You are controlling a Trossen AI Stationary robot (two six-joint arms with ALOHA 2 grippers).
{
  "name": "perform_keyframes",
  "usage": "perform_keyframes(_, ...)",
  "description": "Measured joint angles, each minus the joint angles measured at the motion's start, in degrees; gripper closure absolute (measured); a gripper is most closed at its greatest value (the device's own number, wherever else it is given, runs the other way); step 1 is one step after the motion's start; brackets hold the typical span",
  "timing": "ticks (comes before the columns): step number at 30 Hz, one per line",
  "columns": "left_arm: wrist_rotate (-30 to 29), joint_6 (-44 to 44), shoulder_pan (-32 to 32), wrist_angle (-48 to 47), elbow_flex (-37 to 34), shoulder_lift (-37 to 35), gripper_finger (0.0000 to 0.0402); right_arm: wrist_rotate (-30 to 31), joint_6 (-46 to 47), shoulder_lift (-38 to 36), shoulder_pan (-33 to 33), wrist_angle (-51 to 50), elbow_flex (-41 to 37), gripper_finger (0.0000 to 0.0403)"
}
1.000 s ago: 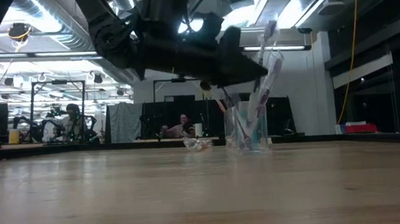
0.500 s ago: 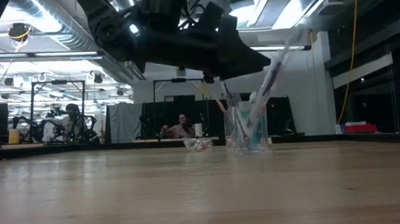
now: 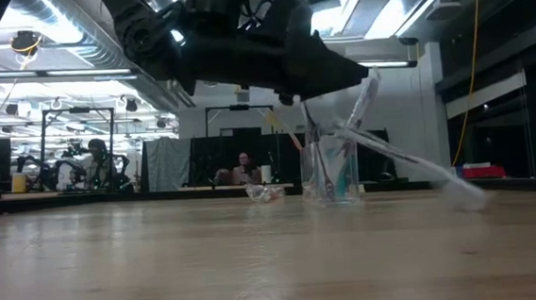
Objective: Pick & Place toothbrushing station
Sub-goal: Put the orange toothbrush into the transparent organizer
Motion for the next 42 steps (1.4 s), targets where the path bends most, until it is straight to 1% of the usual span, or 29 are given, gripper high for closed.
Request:
perform_keyframes(3, 0.07, 0.43, -0.6, 0.4, 0.0, 0.0, 0.0277, 0.0, 0.21, 0.0, 0.0, 0.0, 0.01, 0.025)
perform_keyframes(6, 1.99, 1.6, -1.48, 0.24, 0.01, -0.83, 0.0278, 0.39, 0.15, 0.0, 0.0, 0.0, 0.01, 0.025)
perform_keyframes(8, 3.87, 3.36, -2.56, 0.35, 0.07, -0.94, 0.0278, 0.72, -0.22, 0.0, 0.0, -0.01, 0.0, 0.025)
perform_keyframes(11, 5.48, 7.35, -4.25, -2.39, 0.0, -1.66, 0.0275, 1.09, -0.32, 0.0, 0.0, 0.0, -0.01, 0.025)
perform_keyframes(14, 3.2, 8.84, -5.44, -6.15, -0.01, -2.78, 0.0274, 1.07, -0.42, 0.02, 0.0, -0.02, -0.01, 0.025)
perform_keyframes(17, 0.26, 8.14, -5.86, -6.78, -0.02, -4.66, 0.0274, 0.75, -0.55, 0.46, 0.0, -0.34, -0.01, 0.025)
perform_keyframes(20, -2.55, 7.92, -5.84, -6.94, -0.02, -7.92, 0.0274, -2.4, 0.1, 0.77, 0.0, -3.52, 0.0, 0.025)
perform_keyframes(23, -7.35, 7.95, -5.38, -9.57, 0.0, -12.73, 0.0274, -8.19, 6.8, 1.27, 0.37, -12.52, 0.01, 0.025)
perform_keyframes(25, -11.21, 8.5, -4.45, -13.27, 0.0, -16.93, 0.0274, -14.22, 15.19, 2.18, 0.96, -21.62, 0.01, 0.025)
perform_keyframes(27, -14.79, 9.34, -3.23, -18.91, 0.0, -21.68, 0.0274, -23.63, 24.91, 4.48, 1.63, -31.31, 0.01, 0.025)
perform_keyframes(28, -16.15, 9.75, -2.63, -21.47, 0.0, -24.01, 0.0274, -29.66, 29.17, 6.04, 2.13, -36.06, 0.0, 0.025)
perform_keyframes(29, -17.28, 10.16, -2.05, -23.87, 0.0, -26.17, 0.0274, -35.43, 32.73, 7.57, 2.75, -39.93, -0.08, 0.025)
perform_keyframes(30, -17.98, 10.38, -1.49, -26.75, 0.0, -28.55, 0.0274, -39.93, 35.71, 9.06, 3.53, -42.89, -0.1, 0.025)
perform_keyframes(31, -18.51, 10.43, -0.99, -29.16, 0.0, -30.76, 0.0274, -43.07, 38.42, 10.47, 4.44, -44.31, -0.1, 0.025)
perform_keyframes(32, -18.68, 10.38, -0.49, -31.09, 0.0, -32.84, 0.0274, -44.68, 41.46, 11.67, 5.47, -45.07, -0.1, 0.025)
perform_keyframes(34, -18.72, 10.26, 0.34, -34.65, 0.0, -36.83, 0.0274, -46.56, 50.65, 13.43, 7.41, -47.17, -0.1, 0.025)
perform_keyframes(35, -18.75, 9.97, 0.53, -36.44, 0.0, -38.68, 0.0274, -48.67, 56.02, 14.3, 8.03, -47.3, -0.07, 0.025)
perform_keyframes(36, -18.79, 9.5, 0.77, -37.78, 0.0, -40.27, 0.0274, -51.6, 61.09, 15.46, 8.53, -47.0, -0.08, 0.025)
perform_keyframes(37, -19.04, 8.75, 0.9, -38.48, 0.0, -41.71, 0.0274, -54.92, 64.24, 16.55, 8.84, -46.41, -0.13, 0.025)
perform_keyframes(39, -19.34, 7.34, 1.07, -40.22, 0.0, -44.18, 0.0274, -60.31, 67.04, 18.83, 8.45, -44.49, -0.16, 0.025)
perform_keyframes(40, -19.64, 6.81, 1.07, -40.41, 0.0, -45.16, 0.0274, -61.63, 67.28, 20.34, 7.48, -42.87, -0.14, 0.0251)
perform_keyframes(42, -19.79, 6.41, 0.95, -40.8, 0.0, -46.75, 0.0274, -61.64, 67.29, 23.83, 4.69, -38.78, -0.14, 0.0255)
